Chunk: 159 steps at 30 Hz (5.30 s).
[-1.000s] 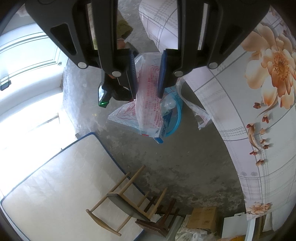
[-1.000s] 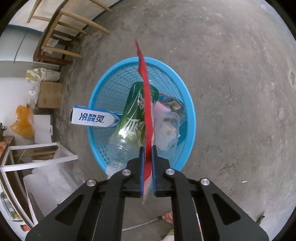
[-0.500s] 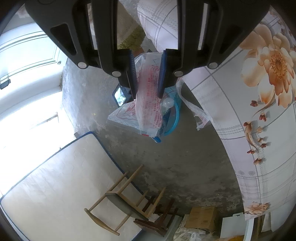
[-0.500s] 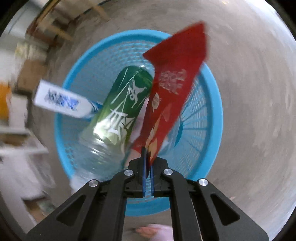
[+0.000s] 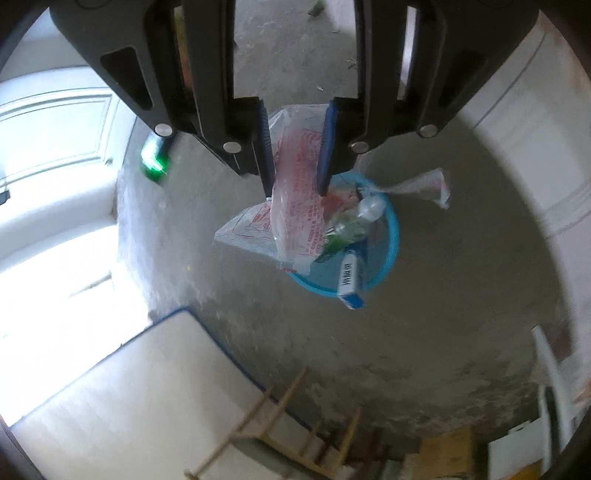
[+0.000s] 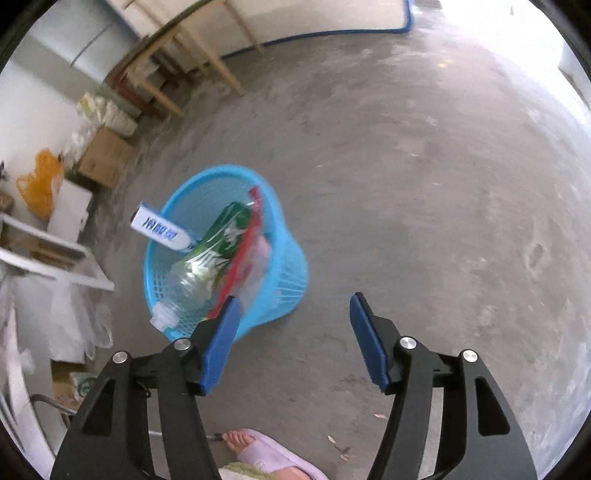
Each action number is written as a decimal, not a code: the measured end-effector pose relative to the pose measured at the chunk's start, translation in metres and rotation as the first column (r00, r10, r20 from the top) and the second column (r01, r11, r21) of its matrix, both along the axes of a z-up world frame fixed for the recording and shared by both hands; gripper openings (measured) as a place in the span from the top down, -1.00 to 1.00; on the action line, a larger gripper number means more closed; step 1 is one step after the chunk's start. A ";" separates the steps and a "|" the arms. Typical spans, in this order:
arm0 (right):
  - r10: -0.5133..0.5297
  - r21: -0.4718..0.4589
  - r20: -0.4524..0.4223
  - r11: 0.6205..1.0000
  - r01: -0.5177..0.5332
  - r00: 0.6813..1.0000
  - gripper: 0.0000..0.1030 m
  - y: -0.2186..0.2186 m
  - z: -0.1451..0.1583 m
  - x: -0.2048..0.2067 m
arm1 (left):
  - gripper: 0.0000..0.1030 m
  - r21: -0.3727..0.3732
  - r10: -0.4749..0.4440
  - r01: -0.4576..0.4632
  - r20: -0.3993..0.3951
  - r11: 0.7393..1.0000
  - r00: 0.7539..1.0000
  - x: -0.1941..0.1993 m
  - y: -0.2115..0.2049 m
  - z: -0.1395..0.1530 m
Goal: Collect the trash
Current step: 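Carry both bags over the blue wastebasket and open both grippers, then move both open grippers back over the table toward the red can, then grasp the red drink can by its top with the right gripper, then grasp the orange peel on the table with the left gripper while the right gripper holds the can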
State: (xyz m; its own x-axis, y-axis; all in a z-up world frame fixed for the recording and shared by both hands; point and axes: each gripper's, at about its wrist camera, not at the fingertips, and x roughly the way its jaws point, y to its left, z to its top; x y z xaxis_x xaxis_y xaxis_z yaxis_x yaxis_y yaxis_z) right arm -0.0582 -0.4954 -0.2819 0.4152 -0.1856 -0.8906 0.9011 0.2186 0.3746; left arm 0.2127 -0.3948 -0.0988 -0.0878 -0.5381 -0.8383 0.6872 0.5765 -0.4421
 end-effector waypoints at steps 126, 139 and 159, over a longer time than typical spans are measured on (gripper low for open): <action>0.919 -0.493 0.067 0.370 -0.788 0.389 -0.25 0.337 0.279 0.229 | -0.69 -0.136 0.492 -0.492 0.480 0.860 0.726 0.016 0.441 0.076; 0.908 -0.464 0.128 0.411 -0.785 0.400 -0.25 0.319 0.269 0.222 | -0.38 0.037 0.246 -0.305 0.503 0.952 0.828 0.086 0.354 0.020; 0.901 -0.455 0.141 0.427 -0.782 0.410 -0.25 0.309 0.264 0.214 | 0.64 0.013 0.232 -0.270 0.473 0.963 0.850 0.079 0.335 0.019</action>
